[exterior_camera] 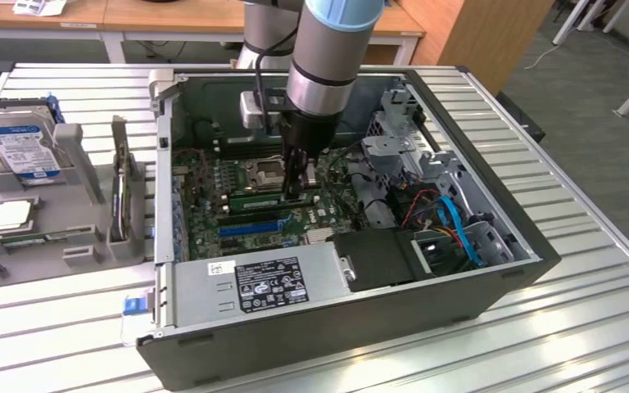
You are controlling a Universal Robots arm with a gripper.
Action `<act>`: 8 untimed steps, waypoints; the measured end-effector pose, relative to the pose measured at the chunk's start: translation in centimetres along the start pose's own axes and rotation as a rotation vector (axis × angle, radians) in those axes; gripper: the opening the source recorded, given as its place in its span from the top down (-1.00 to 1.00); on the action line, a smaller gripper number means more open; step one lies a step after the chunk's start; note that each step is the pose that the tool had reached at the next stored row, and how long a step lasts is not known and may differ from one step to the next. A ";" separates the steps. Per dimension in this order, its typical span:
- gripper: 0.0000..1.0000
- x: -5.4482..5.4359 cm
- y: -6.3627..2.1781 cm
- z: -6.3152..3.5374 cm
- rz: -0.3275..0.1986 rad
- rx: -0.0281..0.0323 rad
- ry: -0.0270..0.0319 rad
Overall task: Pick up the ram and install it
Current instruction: 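Insert the ram into the slot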
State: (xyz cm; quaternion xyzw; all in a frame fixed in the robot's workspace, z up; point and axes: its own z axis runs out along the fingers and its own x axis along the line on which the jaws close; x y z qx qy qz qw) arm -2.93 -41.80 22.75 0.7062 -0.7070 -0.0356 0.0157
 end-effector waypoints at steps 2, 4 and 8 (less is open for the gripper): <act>0.50 0.0 0.02 -0.27 0.000 0.0000 -0.0002; 0.50 0.0 0.04 -0.61 0.000 0.0000 -0.0002; 0.50 0.0 0.12 -1.60 0.000 0.0000 -0.0001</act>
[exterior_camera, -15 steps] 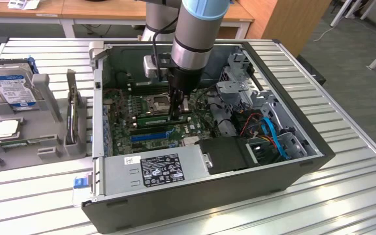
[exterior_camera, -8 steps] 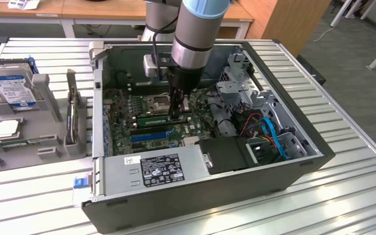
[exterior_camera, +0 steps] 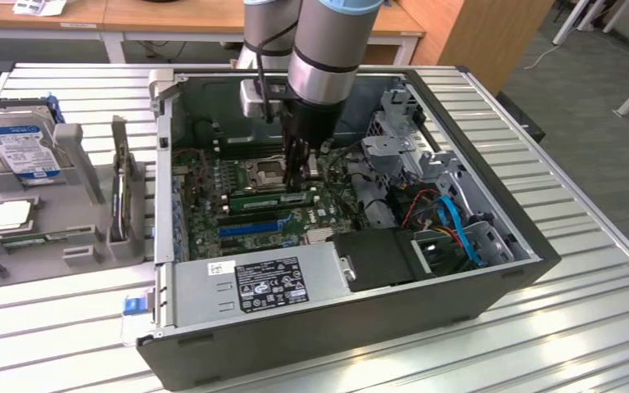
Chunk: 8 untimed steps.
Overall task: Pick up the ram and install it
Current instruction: 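Insert the ram into the slot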
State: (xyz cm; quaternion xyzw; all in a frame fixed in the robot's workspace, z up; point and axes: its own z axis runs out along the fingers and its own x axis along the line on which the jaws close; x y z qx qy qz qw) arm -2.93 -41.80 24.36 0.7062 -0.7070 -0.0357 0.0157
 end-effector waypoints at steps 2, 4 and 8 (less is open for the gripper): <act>0.50 0.0 0.05 -0.79 0.000 0.0000 -0.0001; 0.50 0.0 0.09 -1.32 0.000 0.0001 -0.0001; 0.50 -0.1 0.18 -2.56 0.000 0.0001 -0.0001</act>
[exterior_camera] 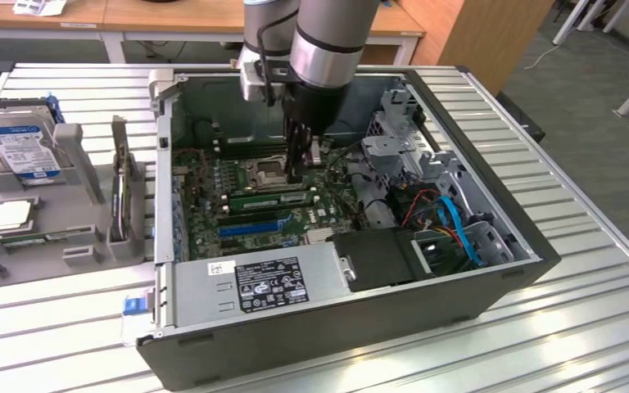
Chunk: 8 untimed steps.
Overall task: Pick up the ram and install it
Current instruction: 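Insert the ram into the slot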
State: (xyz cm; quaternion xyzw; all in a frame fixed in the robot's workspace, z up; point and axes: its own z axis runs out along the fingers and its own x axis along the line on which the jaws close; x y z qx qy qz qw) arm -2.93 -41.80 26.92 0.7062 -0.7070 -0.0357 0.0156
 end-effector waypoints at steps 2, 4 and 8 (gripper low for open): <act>0.50 0.0 0.04 -0.65 0.000 0.0000 0.0000; 0.50 0.0 0.09 -1.29 0.000 0.0000 0.0001; 0.50 -0.1 0.18 -2.51 0.000 0.0001 0.0000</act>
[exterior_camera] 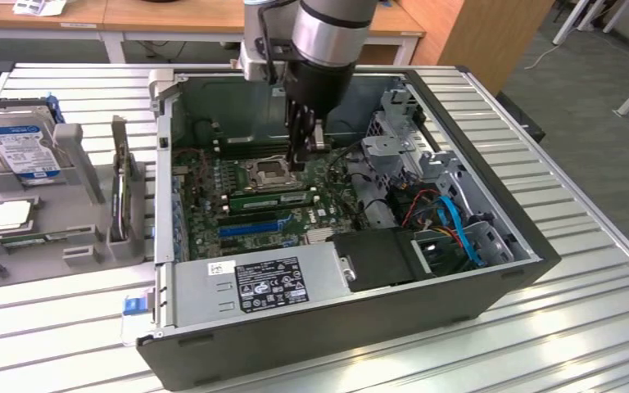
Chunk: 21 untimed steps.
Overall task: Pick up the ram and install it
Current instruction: 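Insert the ram into the slot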
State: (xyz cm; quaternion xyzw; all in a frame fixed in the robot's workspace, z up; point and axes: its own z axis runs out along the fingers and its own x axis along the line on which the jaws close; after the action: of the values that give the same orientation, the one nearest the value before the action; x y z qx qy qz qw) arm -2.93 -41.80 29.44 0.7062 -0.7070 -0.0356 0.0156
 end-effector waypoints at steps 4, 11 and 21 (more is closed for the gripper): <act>0.50 0.0 0.08 -1.13 0.000 0.0000 0.0002; 0.50 -0.1 0.20 -2.71 0.000 0.0001 0.0001; 0.50 -0.1 0.36 -4.89 0.000 0.0003 0.0000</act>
State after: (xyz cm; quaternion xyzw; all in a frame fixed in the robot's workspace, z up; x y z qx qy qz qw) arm -2.93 -41.80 34.35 0.7062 -0.7070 -0.0355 0.0155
